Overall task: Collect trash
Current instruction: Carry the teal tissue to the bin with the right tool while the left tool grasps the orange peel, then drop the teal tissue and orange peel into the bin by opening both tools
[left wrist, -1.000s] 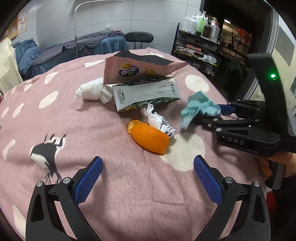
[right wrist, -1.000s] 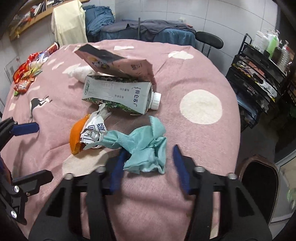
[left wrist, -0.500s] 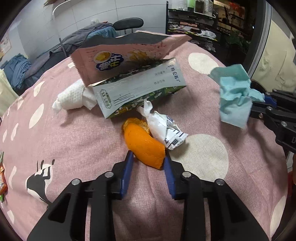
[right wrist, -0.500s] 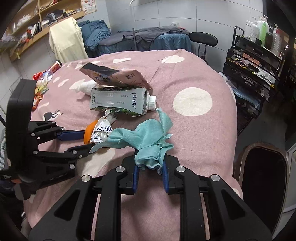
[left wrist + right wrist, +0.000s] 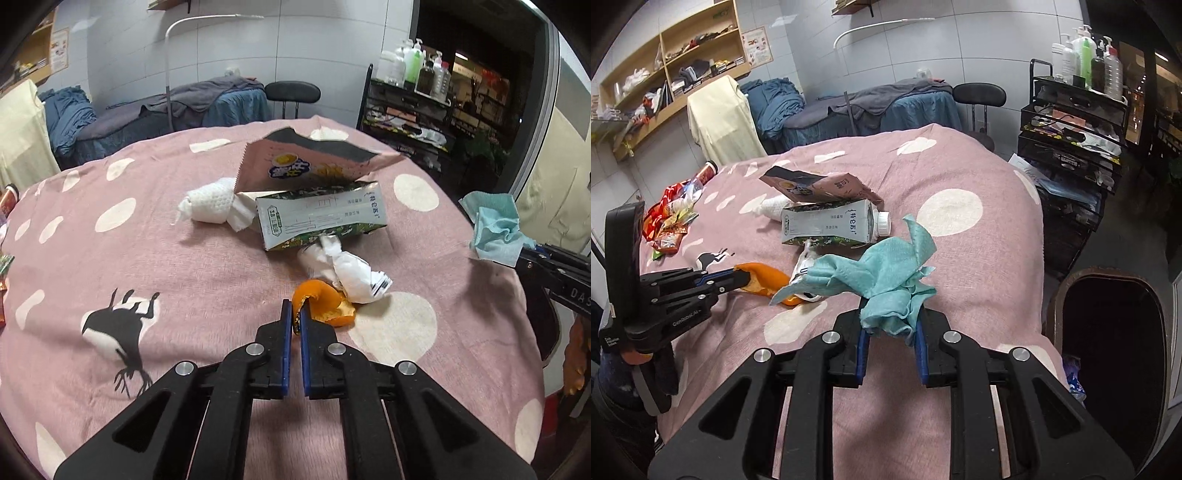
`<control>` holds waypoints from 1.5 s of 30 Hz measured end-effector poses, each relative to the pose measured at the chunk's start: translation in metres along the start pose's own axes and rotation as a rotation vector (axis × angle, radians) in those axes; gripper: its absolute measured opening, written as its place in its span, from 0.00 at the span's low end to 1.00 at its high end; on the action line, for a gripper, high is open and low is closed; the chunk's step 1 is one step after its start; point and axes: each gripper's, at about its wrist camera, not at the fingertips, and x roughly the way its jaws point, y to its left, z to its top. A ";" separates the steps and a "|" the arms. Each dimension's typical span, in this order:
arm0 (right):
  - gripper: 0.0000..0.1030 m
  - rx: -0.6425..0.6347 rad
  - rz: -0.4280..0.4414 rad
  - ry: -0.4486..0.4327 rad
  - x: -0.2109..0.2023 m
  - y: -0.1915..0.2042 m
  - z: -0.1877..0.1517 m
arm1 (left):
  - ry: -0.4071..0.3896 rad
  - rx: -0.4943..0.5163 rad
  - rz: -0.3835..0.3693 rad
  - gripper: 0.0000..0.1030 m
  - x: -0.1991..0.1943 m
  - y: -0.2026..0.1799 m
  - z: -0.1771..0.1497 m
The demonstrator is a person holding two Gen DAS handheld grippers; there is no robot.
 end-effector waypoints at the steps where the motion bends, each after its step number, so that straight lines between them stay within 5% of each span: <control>1: 0.21 0.005 0.001 -0.006 -0.003 -0.002 -0.002 | -0.008 -0.002 0.002 0.05 -0.001 -0.001 0.001; 14: 0.21 0.093 -0.032 -0.080 -0.046 -0.031 -0.026 | -0.158 -0.023 -0.114 0.04 -0.054 -0.033 0.001; 25: 0.21 0.236 -0.196 -0.138 -0.091 -0.098 -0.052 | -0.191 0.081 -0.287 0.04 -0.047 -0.105 0.023; 41: 0.21 0.454 -0.335 0.019 -0.064 -0.195 -0.104 | -0.122 0.242 -0.410 0.05 -0.006 -0.204 0.036; 44: 0.31 0.498 -0.327 0.052 -0.054 -0.205 -0.115 | -0.104 0.260 -0.418 0.05 0.000 -0.214 0.035; 45: 0.44 0.508 -0.326 0.060 -0.051 -0.206 -0.118 | -0.099 0.266 -0.419 0.05 0.002 -0.216 0.034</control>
